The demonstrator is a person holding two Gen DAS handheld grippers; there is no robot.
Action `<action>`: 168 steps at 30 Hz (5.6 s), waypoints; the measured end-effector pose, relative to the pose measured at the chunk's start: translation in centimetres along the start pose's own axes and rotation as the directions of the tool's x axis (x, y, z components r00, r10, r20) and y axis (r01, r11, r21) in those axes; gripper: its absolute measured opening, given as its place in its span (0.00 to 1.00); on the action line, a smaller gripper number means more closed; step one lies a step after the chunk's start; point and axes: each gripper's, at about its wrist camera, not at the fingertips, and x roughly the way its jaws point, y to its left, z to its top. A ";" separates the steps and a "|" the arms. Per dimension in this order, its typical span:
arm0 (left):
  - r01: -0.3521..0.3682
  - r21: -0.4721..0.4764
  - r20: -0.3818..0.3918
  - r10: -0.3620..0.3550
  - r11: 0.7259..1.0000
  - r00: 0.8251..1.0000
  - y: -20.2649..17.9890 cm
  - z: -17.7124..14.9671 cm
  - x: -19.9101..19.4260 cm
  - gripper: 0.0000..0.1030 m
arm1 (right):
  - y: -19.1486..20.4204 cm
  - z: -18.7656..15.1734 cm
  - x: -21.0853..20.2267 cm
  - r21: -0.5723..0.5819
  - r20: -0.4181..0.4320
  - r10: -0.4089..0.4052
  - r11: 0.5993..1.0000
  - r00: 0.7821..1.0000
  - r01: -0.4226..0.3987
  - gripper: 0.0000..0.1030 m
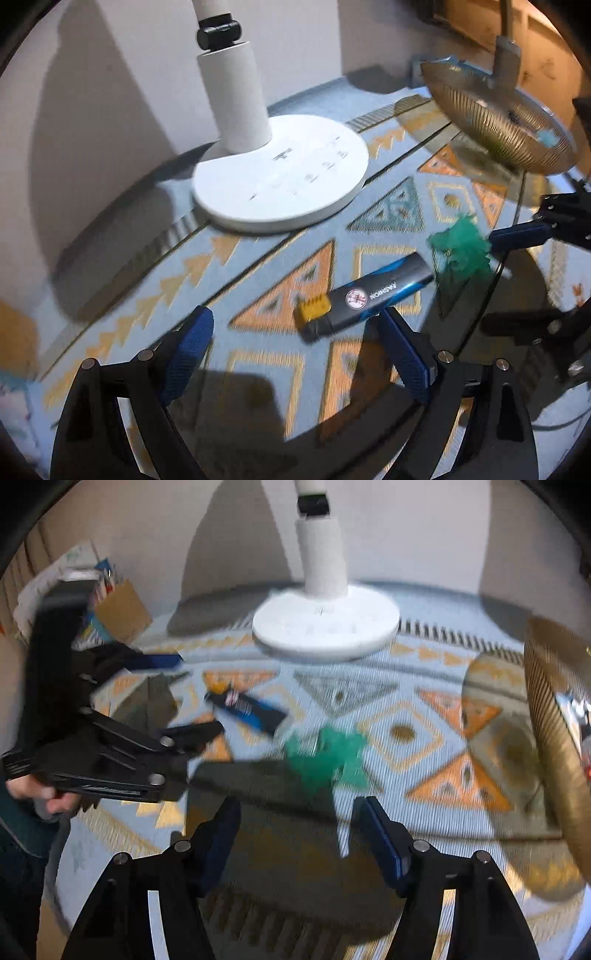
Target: Organize rigid objects
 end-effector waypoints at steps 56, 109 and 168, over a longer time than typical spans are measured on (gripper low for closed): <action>-0.042 -0.448 0.145 0.119 0.893 0.982 -11.9 -9.8 -11.0 0.19 | 1.1 -10.0 -8.2 -0.012 0.118 -0.107 0.994 0.987 0.110 0.39; 0.123 -0.269 0.418 0.001 0.955 0.908 -17.1 14.5 -14.8 0.19 | -19.2 -4.2 -28.8 0.486 0.429 -0.490 0.833 0.759 0.263 0.40; -0.295 -0.602 0.124 0.451 0.742 0.884 -7.8 -14.8 -14.1 0.99 | 3.2 -9.4 -7.2 0.062 0.179 -0.289 0.957 0.940 0.282 0.63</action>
